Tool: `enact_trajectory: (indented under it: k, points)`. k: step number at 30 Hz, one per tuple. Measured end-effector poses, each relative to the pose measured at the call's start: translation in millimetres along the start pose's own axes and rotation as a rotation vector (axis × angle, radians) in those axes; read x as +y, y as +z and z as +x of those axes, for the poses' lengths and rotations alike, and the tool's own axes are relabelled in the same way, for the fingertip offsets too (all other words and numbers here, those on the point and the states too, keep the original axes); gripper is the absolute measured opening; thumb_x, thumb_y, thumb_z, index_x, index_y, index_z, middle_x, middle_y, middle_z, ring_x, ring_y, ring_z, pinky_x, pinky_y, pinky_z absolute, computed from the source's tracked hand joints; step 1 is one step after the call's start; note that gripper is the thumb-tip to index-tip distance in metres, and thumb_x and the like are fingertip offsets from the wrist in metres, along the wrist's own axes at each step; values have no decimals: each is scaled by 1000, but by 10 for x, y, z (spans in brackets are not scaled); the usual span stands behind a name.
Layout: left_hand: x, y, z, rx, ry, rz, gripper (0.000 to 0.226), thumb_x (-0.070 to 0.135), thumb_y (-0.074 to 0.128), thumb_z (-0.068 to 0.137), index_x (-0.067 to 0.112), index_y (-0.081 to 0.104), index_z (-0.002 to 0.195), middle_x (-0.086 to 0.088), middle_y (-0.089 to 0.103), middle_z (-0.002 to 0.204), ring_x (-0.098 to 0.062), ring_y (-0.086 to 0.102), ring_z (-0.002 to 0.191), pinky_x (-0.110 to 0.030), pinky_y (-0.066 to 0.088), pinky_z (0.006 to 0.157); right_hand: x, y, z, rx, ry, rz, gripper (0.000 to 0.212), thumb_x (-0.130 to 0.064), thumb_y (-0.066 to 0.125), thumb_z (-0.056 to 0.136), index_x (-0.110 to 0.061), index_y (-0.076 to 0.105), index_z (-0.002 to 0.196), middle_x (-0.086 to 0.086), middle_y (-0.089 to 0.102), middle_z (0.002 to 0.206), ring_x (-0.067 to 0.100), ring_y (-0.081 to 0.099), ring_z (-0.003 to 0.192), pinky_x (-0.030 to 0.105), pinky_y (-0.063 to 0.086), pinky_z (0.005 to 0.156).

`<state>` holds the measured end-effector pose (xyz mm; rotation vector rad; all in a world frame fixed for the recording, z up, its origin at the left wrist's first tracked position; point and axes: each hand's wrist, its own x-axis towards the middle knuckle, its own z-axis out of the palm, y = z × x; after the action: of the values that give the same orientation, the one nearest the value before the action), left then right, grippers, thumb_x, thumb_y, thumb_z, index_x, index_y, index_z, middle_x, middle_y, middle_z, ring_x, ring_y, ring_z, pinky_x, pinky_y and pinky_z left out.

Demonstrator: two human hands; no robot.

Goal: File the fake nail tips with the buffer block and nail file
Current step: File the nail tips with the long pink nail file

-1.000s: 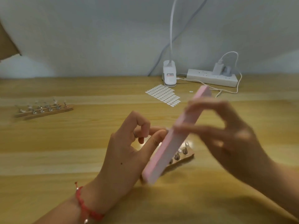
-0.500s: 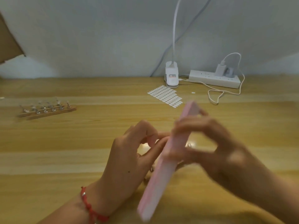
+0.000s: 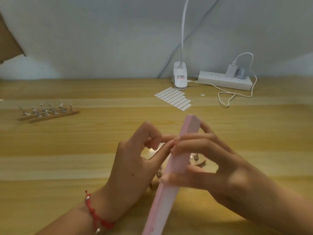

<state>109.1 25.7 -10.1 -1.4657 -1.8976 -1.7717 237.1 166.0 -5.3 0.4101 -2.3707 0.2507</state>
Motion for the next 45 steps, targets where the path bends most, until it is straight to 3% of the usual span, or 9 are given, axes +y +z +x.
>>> enact_trajectory:
  k: [4, 8, 16, 22, 28, 33, 38, 42, 45]
  points:
    - [-18, 4, 14, 3, -26, -29, 38, 20, 73, 83, 23, 36, 75, 9, 73, 83, 5, 68, 85, -8, 45, 70, 492, -224, 24, 254, 303, -87, 40, 9, 63, 90, -19, 63, 120, 9, 53, 118, 18, 53, 113, 26, 38, 107]
    - [-43, 10, 33, -38, -60, -76, 35, 26, 67, 87, 25, 32, 82, 19, 74, 88, -2, 67, 90, -15, 43, 80, 782, -457, -116, 401, 539, -133, 43, 4, 66, 88, -22, 63, 122, 0, 51, 119, 12, 50, 114, 13, 36, 103]
    - [-51, -28, 75, 0, -228, -202, 44, 23, 76, 77, 23, 32, 82, 6, 75, 86, -21, 68, 96, -52, 42, 96, 517, -259, -103, 259, 331, -69, 39, -1, 64, 88, -18, 56, 122, 11, 53, 120, 26, 52, 117, 21, 37, 110]
    - [36, -34, 107, 3, -320, -342, 46, 22, 76, 65, 13, 33, 76, 3, 76, 78, -10, 73, 84, -14, 50, 75, 347, -131, -69, 150, 72, -199, 50, 4, 62, 87, -31, 61, 124, 8, 46, 127, 24, 45, 129, 61, 37, 108]
    - [95, -33, 129, -67, -374, -441, 46, 25, 75, 64, 14, 31, 74, -3, 76, 81, -17, 73, 86, -35, 54, 85, 438, -241, -56, 209, 97, -290, 40, 9, 61, 87, -16, 61, 119, 12, 47, 123, 32, 49, 122, 62, 37, 107]
    - [63, -49, 144, -146, -450, -596, 41, 7, 70, 68, 12, 30, 77, -11, 76, 85, -18, 73, 83, -19, 53, 72, 434, -251, -56, 175, 106, -309, 41, 11, 62, 86, -15, 62, 118, 11, 47, 123, 34, 50, 121, 64, 38, 104]
    - [35, -66, 159, -82, -493, -616, 43, 5, 72, 64, 14, 31, 76, -10, 76, 80, -14, 73, 79, -17, 53, 70, 411, -284, -55, 140, 55, -232, 42, -1, 60, 91, -32, 68, 118, 9, 47, 123, 26, 48, 125, 64, 36, 108]
    - [38, -59, 162, -101, -512, -647, 48, 7, 73, 60, 15, 29, 77, -7, 75, 74, -12, 72, 72, -17, 53, 68, 312, -203, -28, 70, -70, -217, 37, -8, 58, 96, -32, 67, 122, 7, 48, 124, 19, 47, 127, 60, 27, 116]
    - [62, -51, 157, -161, -507, -665, 46, 6, 72, 60, 13, 29, 76, -8, 75, 72, -11, 72, 70, -16, 53, 66, 393, -319, 19, 149, 24, -265, 38, 0, 59, 94, -27, 68, 118, 10, 47, 121, 29, 50, 123, 64, 31, 111]
